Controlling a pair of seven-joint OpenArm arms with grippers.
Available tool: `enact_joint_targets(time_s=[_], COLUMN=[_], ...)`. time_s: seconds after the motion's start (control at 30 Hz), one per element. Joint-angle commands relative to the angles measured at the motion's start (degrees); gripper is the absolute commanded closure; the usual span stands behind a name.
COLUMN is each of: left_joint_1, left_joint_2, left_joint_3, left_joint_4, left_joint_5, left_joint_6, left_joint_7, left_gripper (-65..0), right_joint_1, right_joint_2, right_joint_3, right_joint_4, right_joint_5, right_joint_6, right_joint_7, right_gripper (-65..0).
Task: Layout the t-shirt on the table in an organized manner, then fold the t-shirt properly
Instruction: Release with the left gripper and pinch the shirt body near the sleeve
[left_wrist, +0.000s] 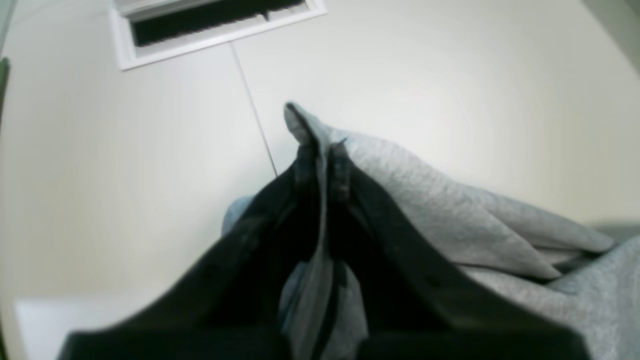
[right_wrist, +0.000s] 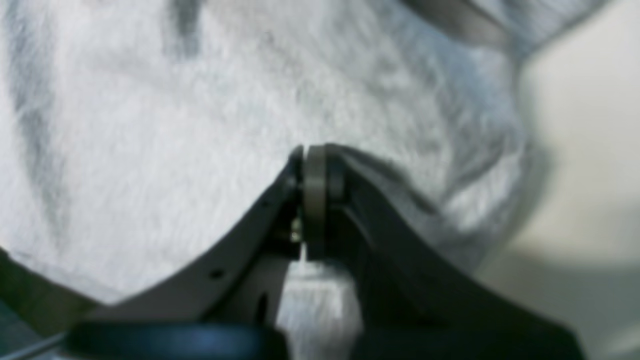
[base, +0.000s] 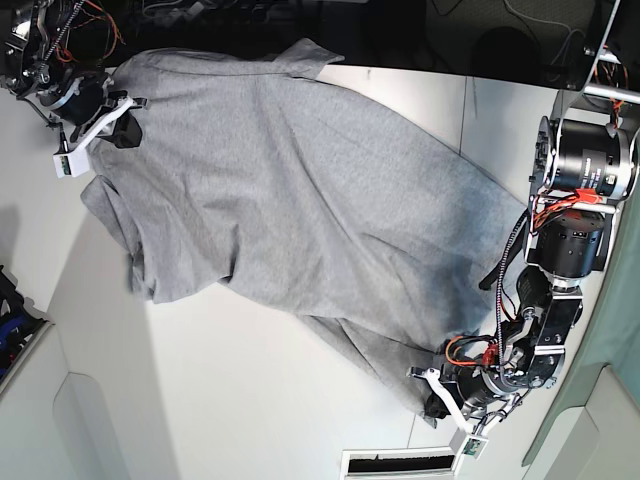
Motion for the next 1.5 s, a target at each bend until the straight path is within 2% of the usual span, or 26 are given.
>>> enact_joint_targets(time_s=[0.0,0.4,0.43,0.5,0.57,0.6,0.67,0.73,0.83,0.9,1.0,1.2,1.33,1.47], left_joint_1=[-2.36,-7.23,-7.21,-6.97,-6.6,-6.56,-6.56,-6.54,-5.79,-4.35,-0.85,9.73,15.85,20.83], left_joint_2=[-0.35,-0.46,-0.46,-0.44,-0.46,-0.48,-0.5,-0.57,-1.2,-1.81,-2.75,-3.06,-3.65,-3.69], left_joint_3=[-0.28,-0.28,-0.28,-0.28,-0.28,-0.28,-0.28,-0.28,-0.28,-0.28,-0.28,-0.28,-0.35,-2.49], left_joint_4=[0.94,0.94,0.94,0.94,0.94,0.94,0.94,0.94,1.66,3.3,7.3,17.25,18.93,18.91], left_joint_5=[0.35,0.92,0.66,-1.01,-2.69,-3.28,-4.42,-6.23,-11.72,-16.0,-20.83,-25.68,-25.38,-19.17], left_joint_6=[0.24,1.29,1.27,1.25,0.68,-0.31,-1.46,-2.91,-8.2,-11.63,-13.49,-13.53,-11.93,-9.9], left_joint_7=[-1.88,-1.44,-1.42,-0.39,0.79,1.84,5.22,8.33,11.85,14.08,17.55,23.93,23.78,21.11], left_gripper=[0.0,0.0,-2.5,-16.5,-26.6,-28.3,-28.3,-28.3,-28.3,-28.3,-28.3,-28.3,-28.3,-28.3], right_joint_1=[-1.14,-4.22,-4.2,-3.89,-3.17,-2.69,-1.33,0.44,3.67,6.32,11.13,20.94,24.92,24.46], right_joint_2=[1.18,2.38,2.36,2.36,2.34,2.36,2.34,2.36,2.34,2.36,2.36,2.38,2.36,2.34], right_joint_3=[0.17,0.24,0.24,0.24,0.24,0.24,0.5,1.27,3.43,4.63,4.94,4.57,2.78,0.46], right_joint_4=[0.28,1.03,1.44,2.64,4.11,4.9,6.32,6.88,6.8,6.27,3.04,-12.0,-20.92,-22.21], right_joint_5=[0.04,5.4,6.56,8.85,9.81,9.79,9.79,9.75,8.07,4.04,-2.47,-4.2,-4.2,-4.13], right_joint_6=[-0.11,-0.11,-0.11,-0.11,-0.13,-0.11,-0.17,-0.5,-2.32,-4.39,-8.11,-7.04,-4.39,-1.9], right_joint_7=[-1.09,-0.61,-0.17,0.72,1.11,1.33,1.7,2.23,4.96,6.25,7.13,7.63,7.93,7.93], right_gripper=[0.0,0.0,0.0,0.0,-0.1,-5.7,-15.4,-19.7,-19.7,-19.7,-19.8,-32.1,-32.1,-32.0])
